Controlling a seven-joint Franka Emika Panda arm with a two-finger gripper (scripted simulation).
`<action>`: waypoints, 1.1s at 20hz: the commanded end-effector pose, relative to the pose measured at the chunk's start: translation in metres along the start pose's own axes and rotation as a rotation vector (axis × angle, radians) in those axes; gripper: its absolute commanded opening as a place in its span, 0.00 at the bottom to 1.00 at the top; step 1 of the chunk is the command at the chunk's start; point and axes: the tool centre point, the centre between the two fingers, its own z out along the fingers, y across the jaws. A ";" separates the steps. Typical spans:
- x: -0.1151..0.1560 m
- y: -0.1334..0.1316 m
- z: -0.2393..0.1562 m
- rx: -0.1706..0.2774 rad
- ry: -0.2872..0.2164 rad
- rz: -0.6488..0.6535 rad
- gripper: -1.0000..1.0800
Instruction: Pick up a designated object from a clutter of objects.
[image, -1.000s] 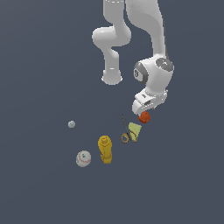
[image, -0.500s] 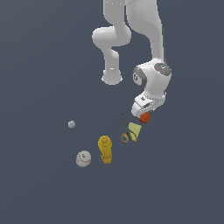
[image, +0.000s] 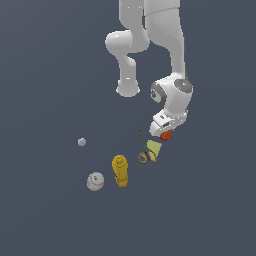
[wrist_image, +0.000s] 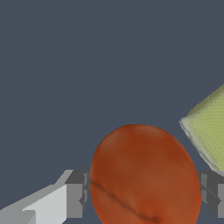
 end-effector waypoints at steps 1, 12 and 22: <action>0.000 0.000 0.001 0.000 0.000 0.000 0.00; 0.001 0.001 -0.001 -0.001 0.002 0.000 0.00; 0.009 0.022 -0.033 0.000 0.001 -0.001 0.00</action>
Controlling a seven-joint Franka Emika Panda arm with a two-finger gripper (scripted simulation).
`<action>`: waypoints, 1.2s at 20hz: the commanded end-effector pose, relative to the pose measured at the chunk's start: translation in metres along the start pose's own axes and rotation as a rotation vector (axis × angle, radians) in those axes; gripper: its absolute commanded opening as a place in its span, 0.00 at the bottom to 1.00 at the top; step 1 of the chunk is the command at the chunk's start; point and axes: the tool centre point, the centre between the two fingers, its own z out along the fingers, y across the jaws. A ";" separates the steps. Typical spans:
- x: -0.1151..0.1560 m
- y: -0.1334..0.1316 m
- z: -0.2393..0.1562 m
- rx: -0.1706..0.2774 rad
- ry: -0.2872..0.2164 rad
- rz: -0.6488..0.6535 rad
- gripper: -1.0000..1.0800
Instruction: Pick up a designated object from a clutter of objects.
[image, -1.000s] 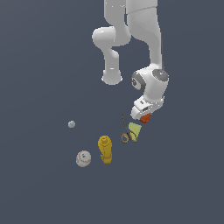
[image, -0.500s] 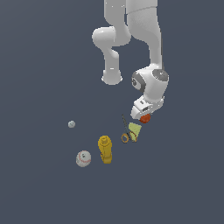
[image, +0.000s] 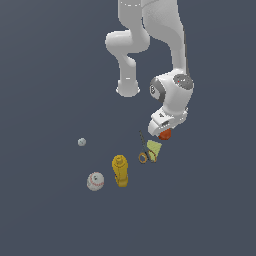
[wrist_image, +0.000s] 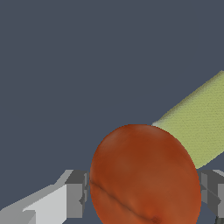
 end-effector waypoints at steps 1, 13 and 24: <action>0.004 0.009 -0.014 0.001 0.002 0.000 0.00; 0.030 0.070 -0.111 0.004 0.003 -0.001 0.00; 0.059 0.135 -0.210 0.004 0.003 -0.001 0.00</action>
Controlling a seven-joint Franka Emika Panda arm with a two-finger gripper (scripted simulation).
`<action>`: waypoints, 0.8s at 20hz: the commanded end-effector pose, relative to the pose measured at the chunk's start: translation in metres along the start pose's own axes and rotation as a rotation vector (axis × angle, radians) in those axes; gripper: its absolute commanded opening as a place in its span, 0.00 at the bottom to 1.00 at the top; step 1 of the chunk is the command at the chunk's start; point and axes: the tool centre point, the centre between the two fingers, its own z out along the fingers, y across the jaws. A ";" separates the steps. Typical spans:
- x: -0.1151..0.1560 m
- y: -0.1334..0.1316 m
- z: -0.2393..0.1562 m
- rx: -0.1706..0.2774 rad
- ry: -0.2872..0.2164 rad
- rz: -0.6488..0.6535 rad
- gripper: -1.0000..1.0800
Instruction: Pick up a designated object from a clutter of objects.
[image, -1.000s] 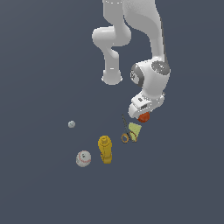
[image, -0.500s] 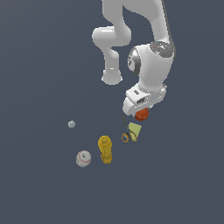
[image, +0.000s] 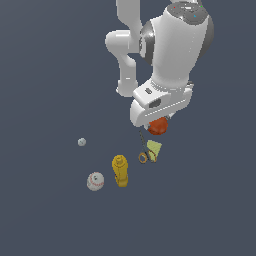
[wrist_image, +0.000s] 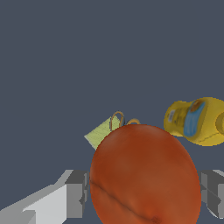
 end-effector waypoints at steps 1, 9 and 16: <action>0.006 0.014 -0.023 -0.001 0.001 0.000 0.00; 0.024 0.052 -0.079 -0.003 0.000 0.001 0.00; 0.038 0.079 -0.119 -0.004 0.000 0.001 0.00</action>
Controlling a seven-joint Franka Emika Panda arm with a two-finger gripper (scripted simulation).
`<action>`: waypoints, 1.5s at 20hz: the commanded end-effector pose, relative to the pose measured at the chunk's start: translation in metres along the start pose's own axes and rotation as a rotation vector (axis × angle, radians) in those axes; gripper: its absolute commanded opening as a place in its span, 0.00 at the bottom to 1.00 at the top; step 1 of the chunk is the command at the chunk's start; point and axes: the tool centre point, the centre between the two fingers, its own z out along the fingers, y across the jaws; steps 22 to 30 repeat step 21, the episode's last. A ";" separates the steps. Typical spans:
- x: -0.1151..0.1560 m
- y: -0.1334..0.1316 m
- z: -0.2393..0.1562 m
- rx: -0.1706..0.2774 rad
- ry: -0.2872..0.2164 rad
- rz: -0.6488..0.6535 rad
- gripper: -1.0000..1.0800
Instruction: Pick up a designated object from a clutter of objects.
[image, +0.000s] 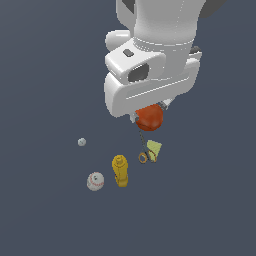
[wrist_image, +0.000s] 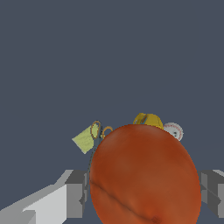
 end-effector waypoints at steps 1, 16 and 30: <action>0.005 0.009 -0.014 -0.001 0.001 0.000 0.00; 0.020 0.035 -0.053 -0.002 0.001 0.000 0.00; 0.021 0.036 -0.054 -0.002 0.001 0.000 0.00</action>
